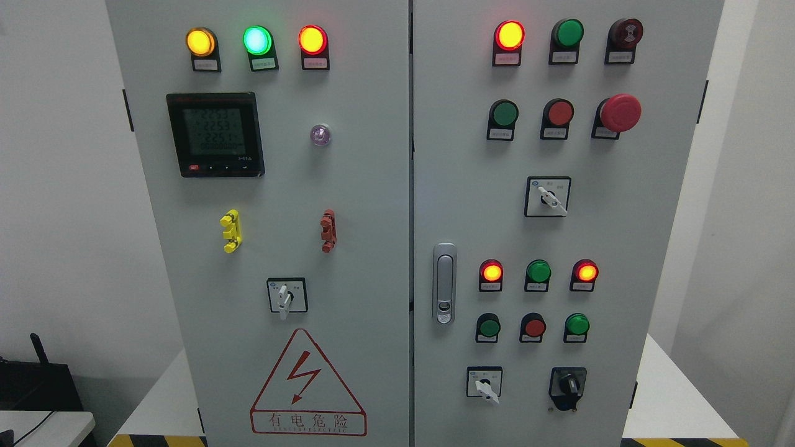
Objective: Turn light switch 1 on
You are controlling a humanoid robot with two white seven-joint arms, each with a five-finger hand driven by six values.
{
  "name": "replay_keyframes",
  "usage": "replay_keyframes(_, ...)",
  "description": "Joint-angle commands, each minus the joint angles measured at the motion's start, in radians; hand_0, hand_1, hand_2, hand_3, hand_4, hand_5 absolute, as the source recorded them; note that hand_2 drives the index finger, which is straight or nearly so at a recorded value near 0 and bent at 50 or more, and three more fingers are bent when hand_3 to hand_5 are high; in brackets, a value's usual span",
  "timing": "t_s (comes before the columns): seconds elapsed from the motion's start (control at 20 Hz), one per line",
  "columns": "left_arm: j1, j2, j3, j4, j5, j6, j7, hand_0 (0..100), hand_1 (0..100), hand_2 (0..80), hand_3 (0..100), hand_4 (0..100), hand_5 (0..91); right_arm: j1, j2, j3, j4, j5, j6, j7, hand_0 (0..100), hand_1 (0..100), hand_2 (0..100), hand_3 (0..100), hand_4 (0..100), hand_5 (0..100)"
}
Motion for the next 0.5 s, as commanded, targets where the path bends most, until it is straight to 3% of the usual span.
replay_keyframes(0.0,-0.005,0.025,0.028,-0.001,-0.004,-0.002,0.000,34,0,0.0,0,0,0.0,0.000,-0.001,0.017,0.000,-0.025,0.000,0.000,12,39,0,0,0,0)
replay_keyframes(0.45,-0.003,0.027,0.022,-0.024,-0.006,-0.002,0.000,34,0,0.0,0,0,0.0,0.000,-0.001,0.017,0.000,-0.025,0.000,0.000,12,39,0,0,0,0)
